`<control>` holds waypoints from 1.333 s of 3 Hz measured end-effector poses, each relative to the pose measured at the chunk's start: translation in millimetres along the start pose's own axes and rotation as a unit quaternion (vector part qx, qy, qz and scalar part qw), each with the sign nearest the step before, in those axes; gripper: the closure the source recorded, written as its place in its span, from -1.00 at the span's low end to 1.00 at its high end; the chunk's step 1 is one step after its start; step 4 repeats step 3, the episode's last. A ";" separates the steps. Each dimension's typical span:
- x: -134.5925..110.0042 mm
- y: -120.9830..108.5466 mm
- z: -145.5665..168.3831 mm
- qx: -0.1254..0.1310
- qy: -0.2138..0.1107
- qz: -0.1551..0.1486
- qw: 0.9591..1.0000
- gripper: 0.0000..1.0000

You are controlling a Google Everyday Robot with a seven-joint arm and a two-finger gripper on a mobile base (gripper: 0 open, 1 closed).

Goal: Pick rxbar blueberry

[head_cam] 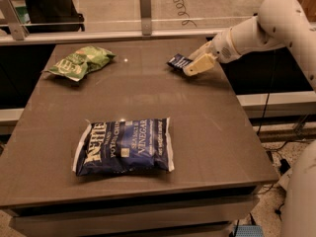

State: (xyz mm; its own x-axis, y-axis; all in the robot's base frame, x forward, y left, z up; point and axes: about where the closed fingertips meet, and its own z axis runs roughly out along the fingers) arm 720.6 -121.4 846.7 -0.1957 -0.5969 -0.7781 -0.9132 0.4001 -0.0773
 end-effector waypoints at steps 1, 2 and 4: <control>-26.4 -5.7 -30.1 0.025 -0.042 -0.025 0.999 1.00; -45.9 -8.3 -50.0 0.033 -0.076 -0.039 0.996 1.00; -45.9 -8.3 -49.9 0.032 -0.076 -0.039 0.996 1.00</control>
Offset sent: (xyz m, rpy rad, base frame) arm -0.0039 -0.0218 0.0995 0.1460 -0.2157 0.0104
